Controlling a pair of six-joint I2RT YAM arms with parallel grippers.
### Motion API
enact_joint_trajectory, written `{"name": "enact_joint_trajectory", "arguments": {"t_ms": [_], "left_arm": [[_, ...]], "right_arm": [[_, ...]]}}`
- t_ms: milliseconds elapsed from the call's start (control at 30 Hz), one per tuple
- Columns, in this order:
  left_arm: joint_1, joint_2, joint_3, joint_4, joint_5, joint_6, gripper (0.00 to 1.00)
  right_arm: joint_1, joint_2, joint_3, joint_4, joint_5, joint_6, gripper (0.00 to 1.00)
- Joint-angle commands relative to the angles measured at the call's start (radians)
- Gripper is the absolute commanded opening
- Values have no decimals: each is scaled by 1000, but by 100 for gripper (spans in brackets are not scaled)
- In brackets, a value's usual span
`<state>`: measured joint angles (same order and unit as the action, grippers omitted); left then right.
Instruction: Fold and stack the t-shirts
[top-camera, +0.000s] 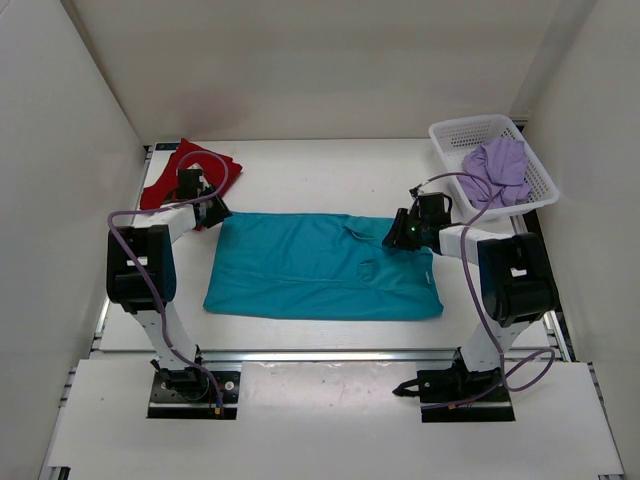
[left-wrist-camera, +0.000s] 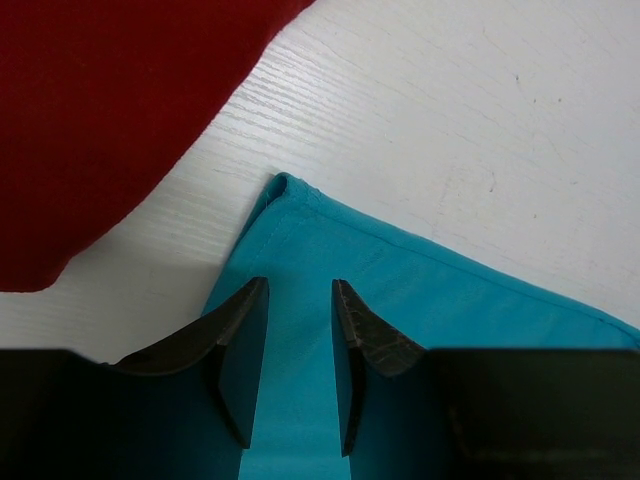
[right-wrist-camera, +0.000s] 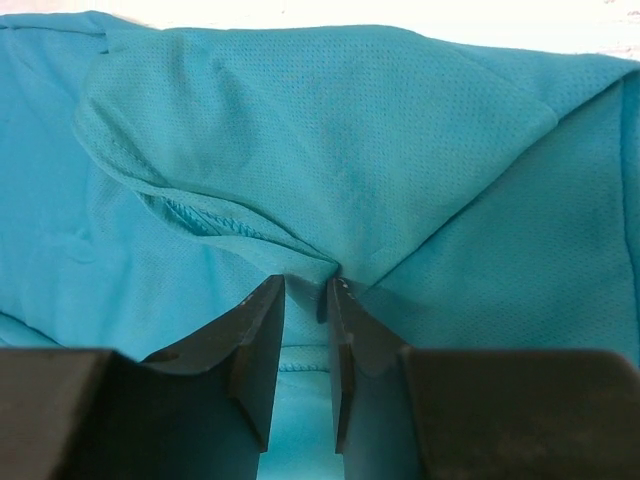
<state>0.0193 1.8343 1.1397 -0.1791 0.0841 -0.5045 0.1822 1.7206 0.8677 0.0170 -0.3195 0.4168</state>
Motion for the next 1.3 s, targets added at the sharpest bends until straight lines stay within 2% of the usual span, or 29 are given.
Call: {"name": "enact_joint_trajectory", "arguments": {"t_ms": [0,200,267,333,367,400,500,533,800,1000,1100,1267], "left_arm": [[-5,-15,31,12,-23,15,43],[-5,-10,37,-5,-40,32,42],[-9,3,43,-5,-40,24,43],[-5,3,63,-17,-50,38,43],[-5,14,69,-23,-56,40,43],[-8,11,77,-32,-60,43,43],[-7,32,84,-37,-64,47,43],[-5,39,97,-42,-73,46,43],[-41,108,155,-80,-83,54,51],[-52,167,238,-128,-99,43,47],[-41,155,235,-117,-92,37,43],[-38,122,210,-88,-95,44,43]], "right_arm": [[10,14,39,52,0,2,22],[19,26,63,47,22,-10,20],[25,28,63,57,25,-6,21],[20,31,65,54,36,-9,28],[17,33,67,63,24,-6,28],[19,39,67,63,19,-12,26],[13,39,73,63,22,-3,4],[16,37,67,63,25,-3,0],[-6,-38,59,80,14,-6,0],[-3,-65,60,70,-3,-12,0],[2,-59,62,64,-7,-16,0],[2,-46,59,75,-24,-9,0]]}}
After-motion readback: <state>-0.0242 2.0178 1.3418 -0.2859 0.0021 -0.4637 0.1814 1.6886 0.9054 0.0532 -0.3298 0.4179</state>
